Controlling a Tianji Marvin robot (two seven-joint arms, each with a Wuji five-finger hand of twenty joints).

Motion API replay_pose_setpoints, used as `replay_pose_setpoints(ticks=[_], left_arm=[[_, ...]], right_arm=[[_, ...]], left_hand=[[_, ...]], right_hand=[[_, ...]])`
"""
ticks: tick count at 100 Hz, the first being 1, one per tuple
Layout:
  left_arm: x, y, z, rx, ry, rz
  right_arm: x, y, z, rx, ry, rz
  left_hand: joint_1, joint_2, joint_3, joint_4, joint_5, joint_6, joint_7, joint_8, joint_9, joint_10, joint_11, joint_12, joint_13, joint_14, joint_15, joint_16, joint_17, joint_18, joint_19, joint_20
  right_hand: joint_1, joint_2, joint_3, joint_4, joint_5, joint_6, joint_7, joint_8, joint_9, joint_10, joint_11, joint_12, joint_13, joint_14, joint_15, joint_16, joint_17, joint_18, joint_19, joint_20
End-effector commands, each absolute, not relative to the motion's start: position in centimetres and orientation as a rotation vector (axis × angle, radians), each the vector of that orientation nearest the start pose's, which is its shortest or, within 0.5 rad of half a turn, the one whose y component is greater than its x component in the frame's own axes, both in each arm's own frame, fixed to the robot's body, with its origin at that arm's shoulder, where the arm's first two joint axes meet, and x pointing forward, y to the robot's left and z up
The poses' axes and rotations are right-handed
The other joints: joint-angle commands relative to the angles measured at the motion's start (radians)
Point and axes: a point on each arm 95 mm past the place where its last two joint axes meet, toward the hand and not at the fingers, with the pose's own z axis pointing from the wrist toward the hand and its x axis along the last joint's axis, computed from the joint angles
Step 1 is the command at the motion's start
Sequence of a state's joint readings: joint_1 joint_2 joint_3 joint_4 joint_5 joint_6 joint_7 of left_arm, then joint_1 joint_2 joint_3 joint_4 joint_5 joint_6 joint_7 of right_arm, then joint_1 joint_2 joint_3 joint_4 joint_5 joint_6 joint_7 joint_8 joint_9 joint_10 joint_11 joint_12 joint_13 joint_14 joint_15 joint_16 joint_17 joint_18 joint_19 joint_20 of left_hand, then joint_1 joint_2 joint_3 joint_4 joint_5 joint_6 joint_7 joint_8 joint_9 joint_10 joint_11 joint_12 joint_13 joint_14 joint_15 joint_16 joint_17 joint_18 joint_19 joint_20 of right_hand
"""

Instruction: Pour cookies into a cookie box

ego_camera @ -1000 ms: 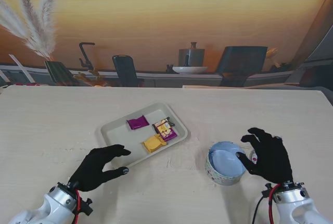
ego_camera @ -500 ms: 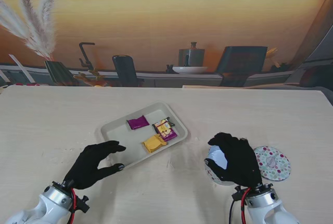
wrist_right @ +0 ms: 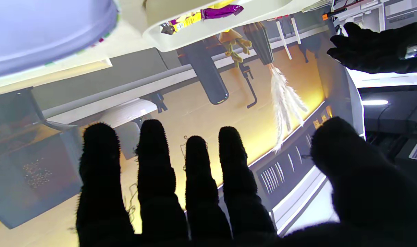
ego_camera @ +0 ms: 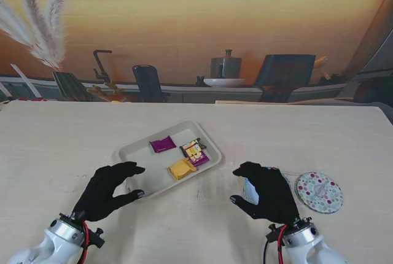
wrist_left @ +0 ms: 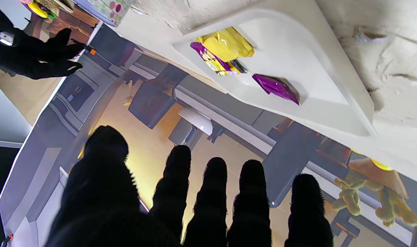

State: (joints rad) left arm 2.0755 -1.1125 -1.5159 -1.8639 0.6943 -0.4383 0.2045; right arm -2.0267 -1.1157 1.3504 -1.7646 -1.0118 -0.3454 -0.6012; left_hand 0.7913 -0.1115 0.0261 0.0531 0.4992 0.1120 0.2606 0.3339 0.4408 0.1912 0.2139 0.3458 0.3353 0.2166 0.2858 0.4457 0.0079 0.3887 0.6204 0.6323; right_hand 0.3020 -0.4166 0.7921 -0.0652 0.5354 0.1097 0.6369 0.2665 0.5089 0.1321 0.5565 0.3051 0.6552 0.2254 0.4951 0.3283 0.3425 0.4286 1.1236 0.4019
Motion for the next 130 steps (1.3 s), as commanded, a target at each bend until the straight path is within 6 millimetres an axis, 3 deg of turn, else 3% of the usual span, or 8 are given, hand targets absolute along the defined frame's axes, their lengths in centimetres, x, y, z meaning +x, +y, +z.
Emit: replay_pose_setpoints(ticks=[1, 24, 61, 90, 130], left_arm=[[27.4, 3.7, -31.7, -1.371, 1.23, -2.011], [29.8, 4.8, -30.1, -1.342, 1.234, -1.957], [36.0, 6.2, -28.4, -1.44, 1.143, -1.862], [40.7, 6.3, -29.5, -1.537, 1.124, -1.703], [43.6, 5.7, -31.1, -1.626, 1.228, -1.448]], right_arm=[[26.0, 0.3, -33.3, 1.048, 1.147, 2.012], [26.1, 0.7, -32.8, 1.011, 1.129, 2.036], [26.1, 0.5, -32.6, 1.002, 1.109, 2.042], [25.9, 0.4, -32.5, 0.995, 1.098, 2.046], [25.6, 0.4, -32.3, 0.98, 1.089, 2.046]], left_hand=[[0.0, -0.008, -0.008, 0.015, -0.037, 0.003, -0.026, -0.01, -0.031, -0.015, -0.011, 0.002, -0.033, -0.033, -0.022, -0.014, -0.012, -0.012, -0.021, -0.017], [-0.002, -0.032, 0.0, 0.018, -0.053, 0.002, -0.024, -0.01, -0.038, -0.022, 0.001, 0.011, -0.023, -0.037, -0.012, -0.003, -0.004, -0.014, -0.016, -0.003], [0.003, -0.092, 0.025, 0.021, -0.093, 0.005, -0.017, -0.004, -0.052, -0.035, 0.019, 0.033, -0.01, -0.039, 0.031, 0.046, 0.001, -0.022, 0.014, 0.041], [0.002, -0.176, 0.09, 0.018, -0.129, 0.02, -0.014, -0.002, -0.078, -0.041, 0.038, 0.057, -0.015, -0.038, 0.072, 0.1, 0.004, -0.03, 0.063, 0.089], [-0.038, -0.198, 0.146, -0.004, -0.127, 0.033, -0.001, 0.001, -0.07, -0.039, 0.062, 0.079, 0.0, -0.029, 0.116, 0.137, 0.012, -0.023, 0.125, 0.11]], right_hand=[[-0.029, 0.013, -0.005, 0.013, -0.015, -0.033, -0.001, -0.008, -0.014, -0.014, -0.007, -0.003, -0.007, 0.009, 0.0, -0.008, -0.007, 0.021, 0.006, 0.003], [-0.032, 0.01, 0.007, 0.013, -0.001, -0.04, 0.012, -0.001, 0.011, -0.013, 0.007, 0.003, 0.009, 0.013, 0.023, 0.003, 0.003, 0.025, 0.022, 0.018], [-0.035, 0.009, 0.017, 0.011, 0.011, -0.045, 0.018, 0.005, 0.026, -0.013, 0.012, 0.006, 0.017, 0.017, 0.038, 0.009, 0.005, 0.028, 0.027, 0.03], [-0.036, 0.009, 0.019, 0.011, 0.018, -0.047, 0.018, 0.008, 0.043, -0.01, 0.013, 0.006, 0.022, 0.019, 0.042, 0.01, 0.006, 0.031, 0.026, 0.037], [-0.036, 0.009, 0.021, 0.011, 0.036, -0.05, 0.016, 0.011, 0.074, -0.01, 0.014, 0.007, 0.034, 0.022, 0.047, 0.011, 0.01, 0.032, 0.026, 0.042]])
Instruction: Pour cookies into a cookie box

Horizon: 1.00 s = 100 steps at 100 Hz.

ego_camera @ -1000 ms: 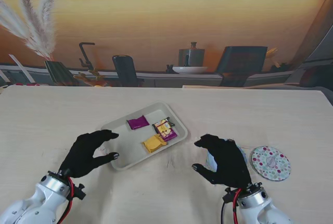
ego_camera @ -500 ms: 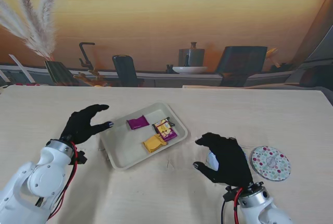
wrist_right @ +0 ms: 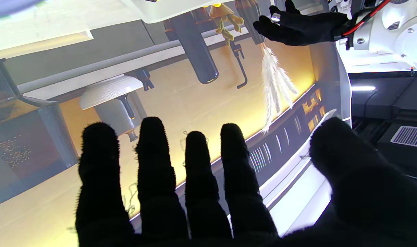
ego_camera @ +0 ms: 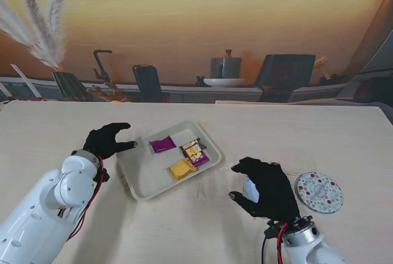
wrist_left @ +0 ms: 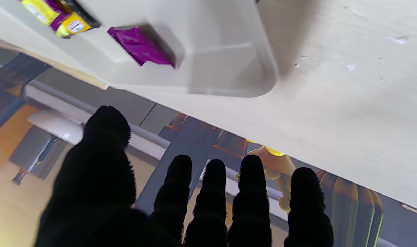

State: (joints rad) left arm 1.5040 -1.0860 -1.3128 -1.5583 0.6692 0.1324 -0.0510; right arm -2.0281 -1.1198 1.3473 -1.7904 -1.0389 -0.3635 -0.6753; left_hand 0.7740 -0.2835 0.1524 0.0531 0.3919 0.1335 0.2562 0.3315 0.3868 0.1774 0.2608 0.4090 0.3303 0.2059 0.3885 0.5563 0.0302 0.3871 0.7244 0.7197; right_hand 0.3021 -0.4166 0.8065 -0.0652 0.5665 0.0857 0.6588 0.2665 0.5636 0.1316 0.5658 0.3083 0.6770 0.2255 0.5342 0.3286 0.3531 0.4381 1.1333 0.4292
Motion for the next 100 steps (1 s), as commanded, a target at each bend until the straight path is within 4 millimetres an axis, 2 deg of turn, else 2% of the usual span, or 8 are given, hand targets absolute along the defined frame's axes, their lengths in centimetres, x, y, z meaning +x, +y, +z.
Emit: replay_pose_setpoints(ticks=[1, 38, 50, 59, 85, 100], left_arm=[[43.7, 5.7, -31.1, -1.628, 1.23, -1.442], [45.5, 6.9, -33.7, -1.743, 1.217, -1.289], [45.8, 7.1, -34.6, -1.781, 1.218, -1.247], [46.0, 7.0, -35.3, -1.811, 1.21, -1.234], [46.4, 6.5, -36.5, -1.859, 1.233, -1.187], [46.4, 6.1, -37.0, -1.883, 1.243, -1.179]], right_arm=[[25.6, 0.4, -32.3, 0.98, 1.089, 2.047], [25.6, 0.5, -32.4, 0.984, 1.094, 2.054], [25.6, 0.5, -32.5, 0.991, 1.094, 2.054], [25.6, 0.6, -32.5, 0.995, 1.089, 2.056], [25.6, 0.6, -32.5, 1.002, 1.083, 2.059], [25.7, 0.6, -32.5, 1.004, 1.08, 2.061]], left_hand=[[-0.021, -0.026, 0.02, -0.004, -0.02, 0.012, 0.003, 0.003, -0.016, -0.025, 0.015, 0.016, 0.005, -0.018, 0.013, 0.026, -0.01, -0.021, 0.021, 0.023], [-0.028, -0.032, 0.036, -0.018, -0.005, 0.0, 0.053, 0.043, -0.009, -0.028, 0.015, 0.021, -0.006, -0.017, 0.009, 0.03, -0.027, -0.018, 0.008, 0.014], [-0.032, -0.029, 0.037, -0.024, -0.016, -0.009, 0.105, 0.092, -0.015, -0.032, 0.01, 0.021, -0.019, -0.023, -0.009, 0.022, -0.033, -0.021, -0.009, 0.01], [-0.03, -0.027, 0.034, -0.026, -0.008, -0.021, 0.181, 0.163, -0.027, -0.031, -0.004, 0.008, -0.041, -0.032, -0.054, -0.011, -0.041, -0.026, -0.04, 0.003], [-0.026, -0.031, 0.039, -0.026, 0.018, -0.018, 0.329, 0.294, -0.046, -0.033, -0.018, -0.007, -0.062, -0.045, -0.099, -0.048, -0.047, -0.03, -0.07, 0.0], [-0.02, -0.045, 0.06, -0.027, 0.047, -0.021, 0.443, 0.396, -0.027, -0.032, -0.009, -0.005, -0.044, -0.03, -0.084, -0.039, -0.038, -0.026, -0.07, 0.004]], right_hand=[[-0.036, 0.008, 0.006, 0.011, 0.006, -0.025, -0.006, 0.011, 0.019, -0.009, 0.004, 0.003, 0.012, 0.022, 0.008, 0.011, -0.001, 0.023, 0.016, 0.015], [-0.036, 0.01, 0.009, 0.01, 0.019, -0.029, -0.009, 0.013, 0.037, -0.008, 0.002, 0.003, 0.02, 0.024, 0.011, 0.012, 0.002, 0.024, 0.015, 0.018], [-0.037, 0.012, 0.01, 0.01, 0.024, -0.03, -0.009, 0.014, 0.042, -0.008, 0.001, 0.003, 0.02, 0.024, 0.012, 0.012, 0.003, 0.024, 0.016, 0.019], [-0.037, 0.012, 0.01, 0.01, 0.028, -0.03, -0.01, 0.015, 0.046, -0.007, 0.001, 0.003, 0.025, 0.026, 0.013, 0.012, 0.005, 0.025, 0.016, 0.02], [-0.036, 0.013, 0.013, 0.011, 0.037, -0.03, -0.012, 0.016, 0.055, -0.007, -0.002, 0.003, 0.029, 0.028, 0.014, 0.012, 0.007, 0.027, 0.017, 0.021], [-0.035, 0.017, 0.015, 0.011, 0.044, -0.028, -0.012, 0.017, 0.062, -0.007, -0.001, 0.003, 0.034, 0.029, 0.015, 0.012, 0.009, 0.027, 0.018, 0.021]])
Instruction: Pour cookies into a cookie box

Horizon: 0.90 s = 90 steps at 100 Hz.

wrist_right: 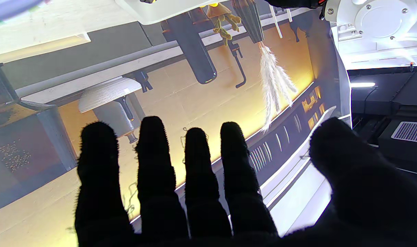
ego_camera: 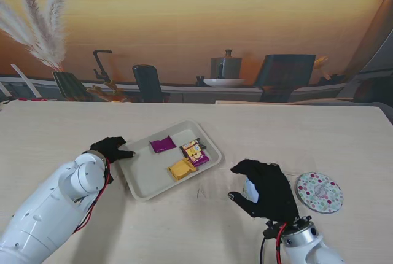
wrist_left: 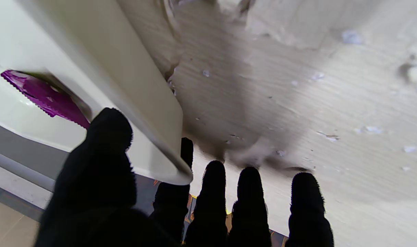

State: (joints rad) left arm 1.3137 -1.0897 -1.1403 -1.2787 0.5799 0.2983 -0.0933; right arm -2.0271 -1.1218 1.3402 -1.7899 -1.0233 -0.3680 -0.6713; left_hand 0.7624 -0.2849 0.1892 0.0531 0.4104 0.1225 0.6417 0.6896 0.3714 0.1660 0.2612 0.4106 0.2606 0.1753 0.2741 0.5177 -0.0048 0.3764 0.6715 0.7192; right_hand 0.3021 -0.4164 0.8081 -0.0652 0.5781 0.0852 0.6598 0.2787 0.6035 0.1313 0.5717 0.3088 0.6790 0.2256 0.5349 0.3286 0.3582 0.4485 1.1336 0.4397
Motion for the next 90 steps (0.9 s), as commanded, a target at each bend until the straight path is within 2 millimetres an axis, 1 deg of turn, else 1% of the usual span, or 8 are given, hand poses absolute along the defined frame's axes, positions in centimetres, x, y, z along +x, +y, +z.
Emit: replay_pose_setpoints(ticks=[1, 13, 20, 26, 36, 56, 64, 90], left_arm=[[46.4, 6.1, -37.0, -1.885, 1.244, -1.178], [46.5, 5.8, -37.4, -1.89, 1.26, -1.163], [46.5, 5.5, -37.6, -1.9, 1.261, -1.162], [46.6, 5.4, -37.7, -1.9, 1.266, -1.154], [46.5, 5.2, -37.9, -1.942, 1.265, -1.141], [46.1, 5.1, -38.2, -2.022, 1.227, -1.169], [45.9, 5.1, -38.3, -2.056, 1.191, -1.195], [45.5, 5.0, -38.3, -2.159, 1.086, -1.273]], right_arm=[[25.7, 0.6, -32.5, 1.005, 1.079, 2.061], [25.7, 0.7, -32.5, 1.009, 1.07, 2.063], [25.7, 0.7, -32.5, 1.009, 1.064, 2.064], [25.7, 0.7, -32.5, 1.008, 1.058, 2.064], [25.8, 0.7, -32.5, 1.011, 1.049, 2.067], [25.9, 0.8, -32.6, 1.018, 1.039, 2.071], [25.9, 0.9, -32.5, 1.016, 1.035, 2.073], [25.9, 0.9, -32.5, 1.006, 1.017, 2.082]], left_hand=[[-0.007, -0.045, 0.026, -0.027, 0.031, -0.01, 0.064, 0.044, -0.012, -0.021, -0.009, -0.006, 0.025, 0.0, 0.031, 0.0, -0.003, -0.016, -0.017, 0.005], [0.018, -0.077, 0.103, -0.032, 0.058, -0.015, 0.171, 0.148, 0.0, -0.023, 0.003, -0.003, 0.035, -0.003, 0.041, 0.001, 0.004, -0.017, -0.016, 0.008], [0.136, -0.144, 0.14, -0.058, 0.095, -0.045, 0.274, 0.199, 0.021, -0.025, 0.019, 0.003, 0.04, -0.002, 0.054, 0.005, 0.006, -0.02, -0.012, 0.011], [0.211, -0.163, 0.172, -0.046, 0.132, -0.06, 0.359, 0.197, 0.043, -0.025, 0.034, 0.007, 0.05, -0.002, 0.065, 0.008, 0.011, -0.021, -0.006, 0.013], [0.21, -0.151, 0.24, -0.037, 0.128, -0.036, 0.406, 0.206, 0.052, -0.016, 0.043, 0.007, 0.052, 0.001, 0.076, 0.009, 0.01, -0.031, 0.0, 0.01], [0.171, -0.184, 0.429, 0.064, 0.117, 0.02, 0.452, 0.321, 0.069, 0.018, 0.042, -0.011, 0.058, 0.013, 0.095, 0.006, 0.011, -0.051, 0.006, -0.011], [0.166, -0.178, 0.487, 0.133, 0.092, 0.055, 0.493, 0.399, 0.132, 0.065, 0.041, -0.036, 0.106, 0.05, 0.115, -0.003, 0.036, -0.056, 0.013, -0.034], [0.187, -0.191, 0.591, 0.276, 0.085, 0.143, 0.558, 0.508, 0.215, 0.159, 0.094, -0.104, 0.181, 0.119, 0.218, -0.054, 0.088, -0.082, 0.075, -0.105]], right_hand=[[-0.035, 0.017, 0.014, 0.011, 0.033, -0.028, -0.013, 0.005, 0.022, -0.006, -0.007, 0.003, 0.032, 0.028, 0.015, 0.012, 0.004, 0.017, 0.017, 0.011], [-0.034, 0.023, 0.018, 0.011, 0.042, -0.029, -0.012, 0.005, 0.033, -0.004, -0.008, 0.002, 0.038, 0.031, 0.016, 0.012, 0.006, 0.022, 0.018, 0.011], [-0.034, 0.026, 0.021, 0.011, 0.049, -0.028, -0.012, 0.005, 0.04, -0.002, -0.008, 0.002, 0.042, 0.033, 0.017, 0.012, 0.009, 0.022, 0.019, 0.011], [-0.035, 0.028, 0.023, 0.011, 0.055, -0.029, -0.011, 0.005, 0.046, -0.002, -0.009, 0.001, 0.045, 0.034, 0.017, 0.011, 0.011, 0.024, 0.021, 0.01], [-0.04, 0.038, 0.026, 0.011, 0.066, -0.028, -0.009, 0.005, 0.057, 0.0, -0.01, 0.001, 0.051, 0.039, 0.019, 0.012, 0.013, 0.027, 0.022, 0.01], [-0.04, 0.042, 0.032, 0.011, 0.075, -0.029, -0.01, 0.004, 0.066, 0.001, -0.014, 0.0, 0.056, 0.04, 0.019, 0.011, 0.017, 0.032, 0.025, 0.009], [-0.04, 0.043, 0.034, 0.011, 0.075, -0.028, -0.01, 0.004, 0.068, 0.004, -0.013, 0.0, 0.057, 0.039, 0.019, 0.011, 0.019, 0.032, 0.027, 0.008], [-0.038, 0.045, 0.042, 0.01, 0.075, -0.025, -0.008, 0.004, 0.07, 0.002, -0.012, 0.002, 0.06, 0.04, 0.02, 0.01, 0.022, 0.033, 0.03, 0.006]])
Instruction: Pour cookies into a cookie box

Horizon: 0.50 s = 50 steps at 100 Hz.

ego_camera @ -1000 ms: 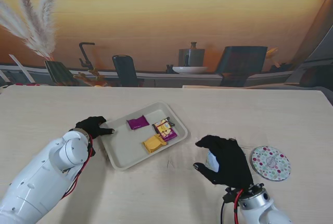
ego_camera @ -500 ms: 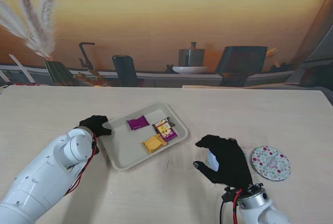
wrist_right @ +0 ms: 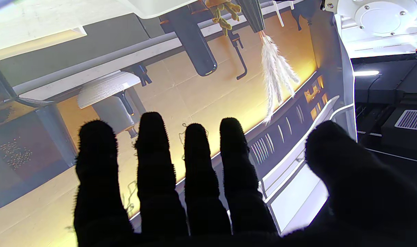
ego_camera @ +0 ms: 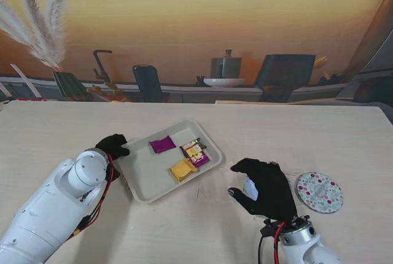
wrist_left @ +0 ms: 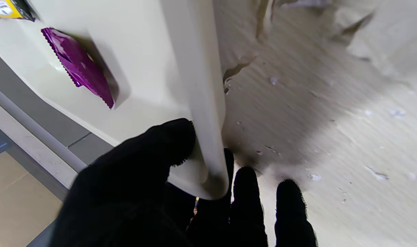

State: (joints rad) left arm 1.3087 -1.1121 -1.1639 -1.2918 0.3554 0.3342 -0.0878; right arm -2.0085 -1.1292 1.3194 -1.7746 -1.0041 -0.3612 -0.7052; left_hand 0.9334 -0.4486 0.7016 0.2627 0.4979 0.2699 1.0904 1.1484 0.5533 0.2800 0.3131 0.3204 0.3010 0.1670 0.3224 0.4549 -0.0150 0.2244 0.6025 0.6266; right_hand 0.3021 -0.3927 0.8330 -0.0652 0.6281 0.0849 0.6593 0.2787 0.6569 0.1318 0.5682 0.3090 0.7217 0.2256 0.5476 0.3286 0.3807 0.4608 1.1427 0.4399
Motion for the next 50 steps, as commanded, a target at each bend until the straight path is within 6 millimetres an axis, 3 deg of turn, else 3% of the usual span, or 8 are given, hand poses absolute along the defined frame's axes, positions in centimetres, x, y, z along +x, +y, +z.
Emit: replay_pose_setpoints(ticks=[1, 9, 19, 27, 29, 40, 50], left_arm=[[45.4, 5.0, -38.2, -2.164, 1.081, -1.278], [45.3, 5.0, -38.0, -2.19, 1.05, -1.303], [45.1, 5.2, -37.7, -2.221, 1.043, -1.298], [44.9, 5.2, -37.7, -2.257, 1.001, -1.319], [44.8, 5.2, -37.7, -2.27, 0.986, -1.326], [44.5, 5.1, -37.8, -2.354, 0.896, -1.363], [44.4, 4.8, -38.2, -2.397, 0.841, -1.383]], right_arm=[[25.9, 0.9, -32.5, 1.006, 1.016, 2.082], [25.9, 0.9, -32.5, 1.004, 1.01, 2.083], [25.9, 1.0, -32.5, 1.002, 1.008, 2.084], [25.9, 1.0, -32.5, 1.001, 1.005, 2.086], [25.9, 1.0, -32.5, 1.001, 1.004, 2.087], [25.9, 1.0, -32.4, 0.998, 1.0, 2.091], [25.8, 1.0, -32.4, 0.994, 0.996, 2.093]], left_hand=[[0.019, -0.027, 0.085, 0.074, -0.002, 0.001, 0.112, 0.055, 0.034, 0.052, 0.046, -0.014, 0.142, 0.132, 0.176, 0.008, 0.099, 0.067, 0.146, -0.018], [0.025, -0.022, 0.097, 0.111, -0.004, 0.021, 0.117, 0.083, 0.038, 0.073, 0.058, -0.016, 0.141, 0.156, 0.202, -0.004, 0.108, 0.062, 0.158, -0.052], [0.02, -0.011, 0.097, 0.124, -0.016, 0.026, 0.122, 0.107, 0.042, 0.089, 0.064, -0.015, 0.148, 0.172, 0.21, -0.019, 0.121, 0.06, 0.159, -0.083], [0.015, -0.016, 0.117, 0.156, -0.016, 0.036, 0.138, 0.128, 0.059, 0.112, 0.075, -0.011, 0.171, 0.206, 0.223, -0.041, 0.164, 0.094, 0.186, -0.118], [0.02, -0.013, 0.11, 0.171, -0.02, 0.04, 0.139, 0.133, 0.058, 0.123, 0.073, -0.01, 0.17, 0.221, 0.232, -0.07, 0.169, 0.103, 0.213, -0.179], [0.038, -0.03, 0.133, 0.167, -0.019, 0.075, 0.133, 0.149, 0.06, 0.157, 0.084, -0.006, 0.188, 0.274, 0.245, -0.067, 0.228, 0.146, 0.228, -0.193], [0.037, -0.053, 0.171, 0.177, 0.0, 0.092, 0.128, 0.157, 0.095, 0.165, 0.115, 0.01, 0.25, 0.291, 0.289, -0.047, 0.302, 0.191, 0.282, -0.176]], right_hand=[[-0.038, 0.021, 0.018, 0.01, 0.025, -0.025, -0.007, 0.004, 0.017, 0.001, -0.008, 0.002, 0.018, 0.039, 0.007, 0.01, 0.0, 0.021, 0.021, 0.006], [-0.038, 0.02, 0.021, 0.01, 0.027, -0.026, -0.005, 0.004, 0.019, 0.002, -0.007, 0.002, 0.02, 0.039, 0.008, 0.011, 0.002, 0.02, 0.023, 0.005], [-0.04, 0.022, 0.023, 0.009, 0.027, -0.026, -0.004, 0.004, 0.019, 0.003, -0.006, 0.002, 0.021, 0.038, 0.009, 0.011, 0.002, 0.021, 0.024, 0.005], [-0.041, 0.023, 0.023, 0.009, 0.026, -0.026, -0.003, 0.003, 0.019, 0.004, -0.006, 0.003, 0.02, 0.039, 0.009, 0.011, 0.004, 0.021, 0.026, 0.004], [-0.041, 0.024, 0.023, 0.009, 0.027, -0.026, -0.003, 0.003, 0.02, 0.004, -0.006, 0.003, 0.02, 0.039, 0.009, 0.01, 0.004, 0.021, 0.026, 0.004], [-0.039, 0.026, 0.024, 0.009, 0.027, -0.026, -0.002, 0.003, 0.02, 0.005, -0.006, 0.003, 0.02, 0.039, 0.009, 0.01, 0.004, 0.021, 0.027, 0.003], [-0.038, 0.028, 0.026, 0.009, 0.028, -0.026, -0.001, 0.003, 0.02, 0.006, -0.005, 0.003, 0.02, 0.038, 0.009, 0.011, 0.007, 0.02, 0.028, 0.002]])
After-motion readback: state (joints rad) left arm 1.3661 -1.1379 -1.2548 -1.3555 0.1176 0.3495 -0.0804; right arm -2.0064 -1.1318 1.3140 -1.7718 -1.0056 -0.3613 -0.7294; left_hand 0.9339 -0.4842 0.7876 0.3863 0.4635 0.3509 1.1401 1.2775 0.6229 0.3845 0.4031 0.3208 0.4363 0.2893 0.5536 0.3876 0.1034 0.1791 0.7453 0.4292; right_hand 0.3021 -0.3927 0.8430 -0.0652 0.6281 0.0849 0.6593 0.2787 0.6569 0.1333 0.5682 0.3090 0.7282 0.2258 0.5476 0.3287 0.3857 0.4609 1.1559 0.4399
